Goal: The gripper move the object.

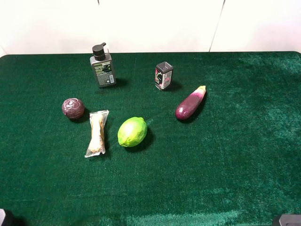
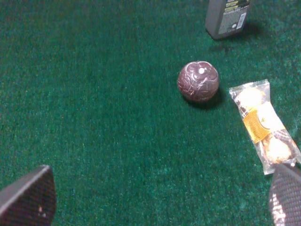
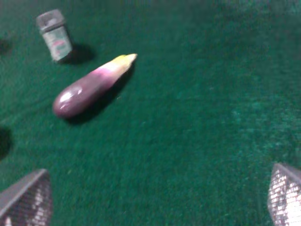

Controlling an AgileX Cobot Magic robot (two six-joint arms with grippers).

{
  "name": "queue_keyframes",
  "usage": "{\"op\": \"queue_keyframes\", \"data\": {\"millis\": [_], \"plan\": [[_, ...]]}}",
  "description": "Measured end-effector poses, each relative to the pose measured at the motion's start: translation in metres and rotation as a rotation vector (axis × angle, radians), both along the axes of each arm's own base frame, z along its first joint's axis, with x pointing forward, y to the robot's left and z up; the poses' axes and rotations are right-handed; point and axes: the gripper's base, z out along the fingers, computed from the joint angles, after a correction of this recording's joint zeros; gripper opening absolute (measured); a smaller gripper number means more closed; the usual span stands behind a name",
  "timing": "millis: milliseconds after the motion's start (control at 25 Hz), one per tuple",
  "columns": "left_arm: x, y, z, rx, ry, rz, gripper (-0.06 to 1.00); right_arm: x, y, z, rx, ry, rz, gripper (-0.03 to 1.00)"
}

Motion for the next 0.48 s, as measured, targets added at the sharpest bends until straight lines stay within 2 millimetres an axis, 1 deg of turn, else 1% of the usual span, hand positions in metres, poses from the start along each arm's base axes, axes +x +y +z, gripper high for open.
{"op": "queue_keyframes", "data": {"millis": [160,280,400,480], "plan": [[0.0,0.0,0.0,0.0,0.0,0.0,0.91,-0.013,-0.002,-0.011,0.012,-0.078,-0.069,0.7],[0.0,0.0,0.0,0.0,0.0,0.0,0.91,-0.019,-0.003,-0.012,0.007,-0.127,-0.111,0.7],[0.0,0.0,0.0,0.0,0.0,0.0,0.91,-0.019,-0.002,-0.015,-0.025,-0.13,-0.137,0.7],[0.0,0.0,0.0,0.0,0.0,0.0,0.91,-0.014,-0.001,-0.021,-0.037,-0.117,-0.15,0.7]]}}
